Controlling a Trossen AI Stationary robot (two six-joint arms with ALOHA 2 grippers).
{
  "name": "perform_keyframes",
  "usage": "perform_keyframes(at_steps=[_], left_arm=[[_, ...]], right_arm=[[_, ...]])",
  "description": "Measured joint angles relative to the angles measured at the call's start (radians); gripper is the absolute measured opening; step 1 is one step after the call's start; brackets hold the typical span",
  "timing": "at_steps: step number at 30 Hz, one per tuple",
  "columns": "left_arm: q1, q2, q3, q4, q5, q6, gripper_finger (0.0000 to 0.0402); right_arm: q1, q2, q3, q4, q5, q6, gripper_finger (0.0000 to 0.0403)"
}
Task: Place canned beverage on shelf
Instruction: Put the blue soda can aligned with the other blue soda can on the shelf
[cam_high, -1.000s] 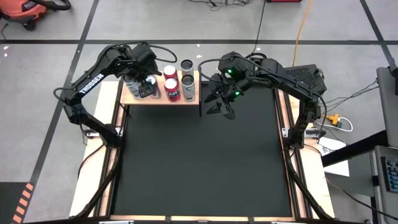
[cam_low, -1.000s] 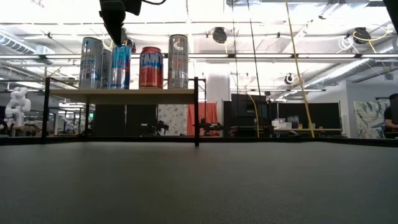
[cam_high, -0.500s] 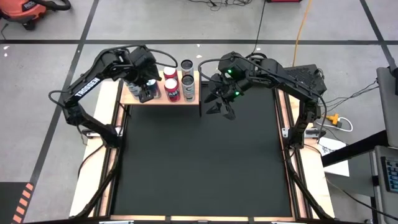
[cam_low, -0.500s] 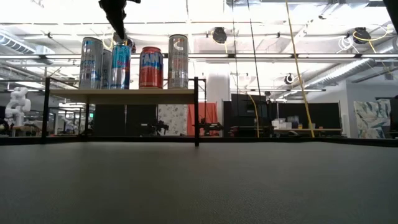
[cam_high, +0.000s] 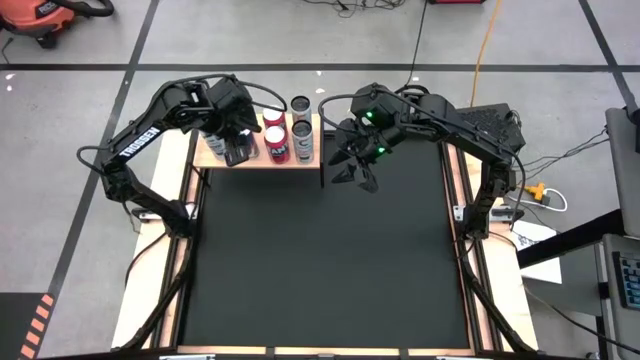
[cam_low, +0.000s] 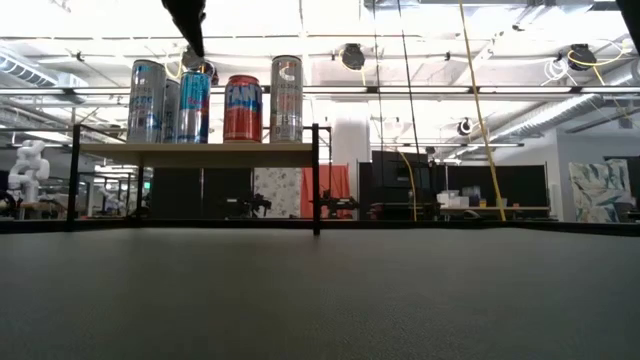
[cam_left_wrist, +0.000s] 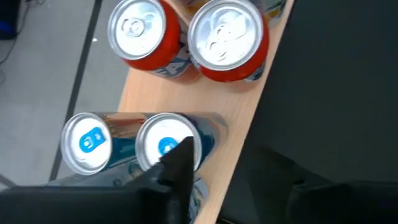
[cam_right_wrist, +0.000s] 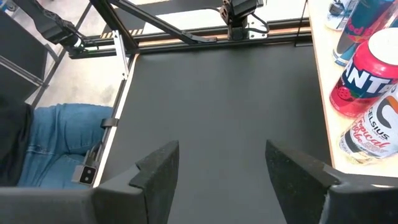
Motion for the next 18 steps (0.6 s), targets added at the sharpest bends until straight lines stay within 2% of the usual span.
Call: perform_keyframes(at_steps=[10,18], left_arm=[[0.001,0.001,0.000,0.002,-0.029,0.003,0.0009],[0.004,0.003,0.001,0.002,-0.029,0.007,0.0001]], right_arm=[[0.000,0.000,0.000,0.000,0.000,0.004,0.0219],[0.000,0.000,0.000,0.000,0.000,0.004,0.0219]])
